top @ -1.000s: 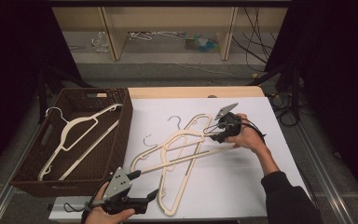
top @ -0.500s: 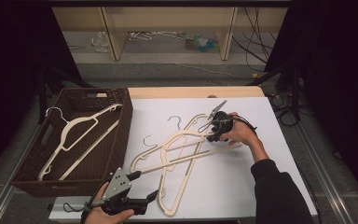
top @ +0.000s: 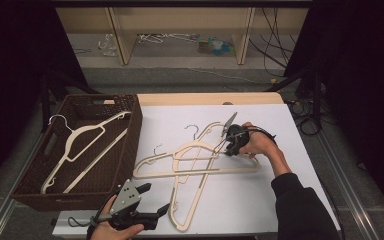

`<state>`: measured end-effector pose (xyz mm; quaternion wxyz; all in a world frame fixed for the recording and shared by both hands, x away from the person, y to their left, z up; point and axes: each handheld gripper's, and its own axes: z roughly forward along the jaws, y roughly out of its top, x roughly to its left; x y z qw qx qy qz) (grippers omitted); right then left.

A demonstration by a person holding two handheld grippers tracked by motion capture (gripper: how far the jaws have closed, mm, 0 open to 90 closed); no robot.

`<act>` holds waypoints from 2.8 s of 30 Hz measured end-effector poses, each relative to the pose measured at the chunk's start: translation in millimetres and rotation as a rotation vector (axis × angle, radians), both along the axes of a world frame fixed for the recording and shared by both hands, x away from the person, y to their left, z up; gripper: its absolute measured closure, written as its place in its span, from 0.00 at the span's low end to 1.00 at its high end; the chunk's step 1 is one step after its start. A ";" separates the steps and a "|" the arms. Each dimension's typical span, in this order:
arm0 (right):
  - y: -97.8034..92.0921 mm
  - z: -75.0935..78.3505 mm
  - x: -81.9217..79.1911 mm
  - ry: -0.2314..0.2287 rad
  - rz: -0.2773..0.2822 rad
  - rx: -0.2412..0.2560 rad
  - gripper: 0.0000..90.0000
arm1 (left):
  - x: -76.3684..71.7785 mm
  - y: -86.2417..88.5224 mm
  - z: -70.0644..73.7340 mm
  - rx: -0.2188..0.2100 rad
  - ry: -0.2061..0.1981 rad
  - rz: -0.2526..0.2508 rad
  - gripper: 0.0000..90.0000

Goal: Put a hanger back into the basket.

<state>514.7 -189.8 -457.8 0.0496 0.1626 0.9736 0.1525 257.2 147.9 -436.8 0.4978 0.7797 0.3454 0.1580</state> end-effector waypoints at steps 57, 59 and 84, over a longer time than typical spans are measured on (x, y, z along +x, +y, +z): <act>-17.8 71.8 -137.9 -0.375 0.319 -0.116 0.89 | 123.9 -78.0 -31.6 0.033 0.243 -0.117 0.45; -17.6 72.5 -137.4 -0.390 0.333 -0.124 0.89 | 124.0 -78.4 -31.5 0.034 0.245 -0.126 0.50; -28.1 66.2 -137.5 -0.380 0.390 -0.066 0.88 | 102.3 -60.5 4.9 -0.237 0.387 -0.356 0.95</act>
